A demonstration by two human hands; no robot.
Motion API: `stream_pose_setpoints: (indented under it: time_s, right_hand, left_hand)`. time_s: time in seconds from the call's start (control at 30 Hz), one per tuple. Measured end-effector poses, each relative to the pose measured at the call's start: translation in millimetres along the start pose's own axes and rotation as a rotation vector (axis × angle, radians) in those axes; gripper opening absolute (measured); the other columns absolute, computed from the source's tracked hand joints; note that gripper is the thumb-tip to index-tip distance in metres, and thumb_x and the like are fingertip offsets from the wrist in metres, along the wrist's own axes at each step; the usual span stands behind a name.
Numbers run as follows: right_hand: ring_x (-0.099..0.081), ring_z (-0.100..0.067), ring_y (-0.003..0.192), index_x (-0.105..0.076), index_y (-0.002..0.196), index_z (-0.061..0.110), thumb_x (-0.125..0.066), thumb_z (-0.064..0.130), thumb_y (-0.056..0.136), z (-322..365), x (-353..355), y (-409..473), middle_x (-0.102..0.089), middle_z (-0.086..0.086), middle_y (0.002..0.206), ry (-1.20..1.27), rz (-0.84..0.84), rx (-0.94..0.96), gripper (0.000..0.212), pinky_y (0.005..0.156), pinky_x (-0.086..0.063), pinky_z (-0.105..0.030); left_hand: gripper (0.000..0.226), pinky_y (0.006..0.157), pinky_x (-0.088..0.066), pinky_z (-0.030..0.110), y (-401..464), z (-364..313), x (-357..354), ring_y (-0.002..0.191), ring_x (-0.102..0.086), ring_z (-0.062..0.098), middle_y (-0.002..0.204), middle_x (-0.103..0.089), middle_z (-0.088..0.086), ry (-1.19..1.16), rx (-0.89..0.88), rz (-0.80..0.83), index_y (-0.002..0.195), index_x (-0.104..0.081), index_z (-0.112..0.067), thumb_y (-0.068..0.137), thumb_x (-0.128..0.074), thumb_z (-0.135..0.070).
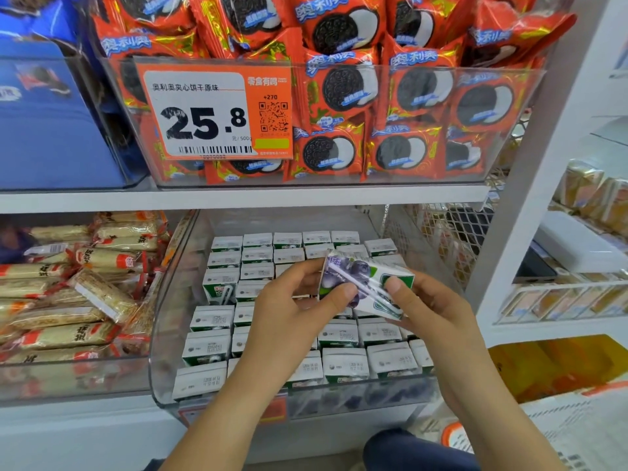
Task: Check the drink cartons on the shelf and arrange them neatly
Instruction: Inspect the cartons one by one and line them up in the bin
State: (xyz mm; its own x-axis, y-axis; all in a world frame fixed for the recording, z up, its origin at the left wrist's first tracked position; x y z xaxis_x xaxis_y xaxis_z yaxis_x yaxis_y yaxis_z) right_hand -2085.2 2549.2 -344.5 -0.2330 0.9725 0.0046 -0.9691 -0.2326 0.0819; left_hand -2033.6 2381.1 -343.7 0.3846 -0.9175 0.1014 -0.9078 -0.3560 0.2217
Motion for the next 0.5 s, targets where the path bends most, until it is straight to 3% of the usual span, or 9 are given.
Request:
stream_pose_setpoints:
  time_s: [0.07,0.13,0.2,0.3,0.4,0.5]
  right_hand:
    - [-0.069,-0.012,0.080,-0.071,0.098,0.021,-0.069,0.041,0.065,0.4,2.2,0.1,-0.074,0.002,0.085,0.028,0.028,-0.024,0.039,0.070,-0.055,-0.023]
    - [-0.068,-0.006,0.076,-0.072,0.094,0.024,-0.071,0.042,0.062,2.8,8.1,-0.4,-0.074,0.007,0.082,-0.034,0.021,0.016,0.036,0.062,-0.052,-0.017]
    - [-0.068,-0.005,0.082,-0.070,0.095,0.027,-0.072,0.043,0.064,4.0,17.1,0.7,-0.074,0.010,0.087,-0.183,-0.059,0.079,0.035,0.067,-0.052,-0.019]
    - [-0.063,-0.013,0.096,-0.063,0.102,0.024,-0.073,0.040,0.072,5.1,26.5,7.2,-0.068,0.006,0.101,-0.401,-0.204,0.175,0.035,0.076,-0.047,-0.021]
    - [-0.052,-0.013,0.095,-0.054,0.100,0.036,-0.074,0.028,0.079,14.0,22.8,22.7,-0.055,0.011,0.099,-0.580,-0.270,0.374,0.030,0.075,-0.041,-0.017]
    - [-0.045,-0.007,0.097,-0.058,0.112,0.025,-0.074,0.022,0.081,17.7,14.7,51.9,-0.053,0.003,0.109,-0.759,-0.254,0.456,0.035,0.078,-0.038,-0.013]
  left_hand:
    - [0.033,0.075,-0.052,0.017,1.2,4.1,-1.9,0.094,-0.067,0.006,0.098,-0.073,-0.008,0.022,0.023,0.038,0.106,-0.070,-0.031,0.074,-0.074,-0.037]
    - [0.031,0.084,-0.052,0.028,2.4,8.2,-4.3,0.099,-0.065,0.010,0.104,-0.070,-0.018,0.180,0.005,0.101,0.112,-0.066,-0.035,0.082,-0.068,-0.043]
    - [0.044,0.093,-0.043,0.025,5.4,13.9,-2.3,0.117,-0.055,0.012,0.122,-0.061,-0.022,0.550,-0.062,0.142,0.128,-0.054,-0.039,0.087,-0.055,-0.055]
    - [0.069,0.117,-0.017,0.031,14.8,27.6,6.7,0.143,-0.021,0.017,0.155,-0.029,-0.002,1.067,-0.065,0.167,0.150,-0.024,-0.026,0.092,-0.035,-0.062]
    - [0.072,0.120,-0.004,0.037,22.2,41.1,12.7,0.148,-0.006,0.022,0.161,-0.011,0.003,1.142,0.060,0.278,0.153,-0.015,-0.022,0.095,-0.027,-0.063]
    - [0.070,0.120,-0.005,0.039,25.2,44.7,13.7,0.148,-0.003,0.023,0.161,-0.008,0.004,1.155,0.061,0.345,0.153,-0.014,-0.023,0.096,-0.025,-0.062]
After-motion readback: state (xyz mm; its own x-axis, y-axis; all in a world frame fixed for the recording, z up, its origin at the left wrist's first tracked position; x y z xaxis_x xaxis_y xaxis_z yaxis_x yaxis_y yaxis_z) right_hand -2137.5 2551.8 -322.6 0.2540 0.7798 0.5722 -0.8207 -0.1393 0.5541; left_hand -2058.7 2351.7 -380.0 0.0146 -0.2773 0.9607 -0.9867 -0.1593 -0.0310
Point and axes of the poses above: each hand's wrist, its own y-axis towards the middle knuckle, its own x-axis out of the back of the hand, z = x × y, the point moved 4 cm from there along y, towards the middle knuckle
